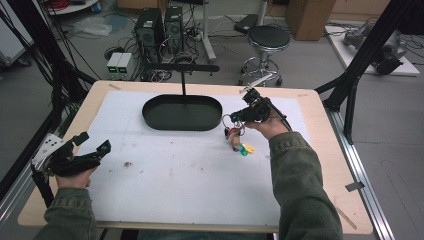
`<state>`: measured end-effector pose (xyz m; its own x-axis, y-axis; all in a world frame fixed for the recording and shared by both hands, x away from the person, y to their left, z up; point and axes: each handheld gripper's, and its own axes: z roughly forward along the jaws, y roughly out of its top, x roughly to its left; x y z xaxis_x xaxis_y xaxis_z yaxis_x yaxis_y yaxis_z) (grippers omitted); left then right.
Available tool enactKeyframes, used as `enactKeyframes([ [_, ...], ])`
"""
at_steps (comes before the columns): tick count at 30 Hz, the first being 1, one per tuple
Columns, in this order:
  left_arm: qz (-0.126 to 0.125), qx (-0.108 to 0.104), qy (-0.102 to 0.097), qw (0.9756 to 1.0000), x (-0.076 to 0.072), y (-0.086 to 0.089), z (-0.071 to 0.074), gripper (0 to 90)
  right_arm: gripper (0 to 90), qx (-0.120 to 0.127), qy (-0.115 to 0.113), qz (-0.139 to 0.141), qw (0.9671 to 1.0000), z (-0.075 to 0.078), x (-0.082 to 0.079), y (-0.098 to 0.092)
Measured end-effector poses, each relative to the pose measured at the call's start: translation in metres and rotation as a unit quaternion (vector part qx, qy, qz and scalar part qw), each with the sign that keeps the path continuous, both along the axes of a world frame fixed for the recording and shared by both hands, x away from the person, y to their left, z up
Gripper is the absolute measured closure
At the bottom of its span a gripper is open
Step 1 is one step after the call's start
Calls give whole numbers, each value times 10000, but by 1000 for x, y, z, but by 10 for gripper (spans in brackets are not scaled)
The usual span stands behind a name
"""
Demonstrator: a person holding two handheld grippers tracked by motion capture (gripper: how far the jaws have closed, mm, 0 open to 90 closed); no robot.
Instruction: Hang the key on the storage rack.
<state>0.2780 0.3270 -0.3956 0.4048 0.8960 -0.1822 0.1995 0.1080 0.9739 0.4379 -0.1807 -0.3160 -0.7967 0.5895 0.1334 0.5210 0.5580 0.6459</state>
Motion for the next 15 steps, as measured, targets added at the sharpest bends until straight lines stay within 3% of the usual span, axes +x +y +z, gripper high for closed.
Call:
enactKeyframes([
  [15, -19, 4, 9, 10000, 0, 0, 0, 60, 821, 311, -248, 157, 9991, 36, 5, 10],
])
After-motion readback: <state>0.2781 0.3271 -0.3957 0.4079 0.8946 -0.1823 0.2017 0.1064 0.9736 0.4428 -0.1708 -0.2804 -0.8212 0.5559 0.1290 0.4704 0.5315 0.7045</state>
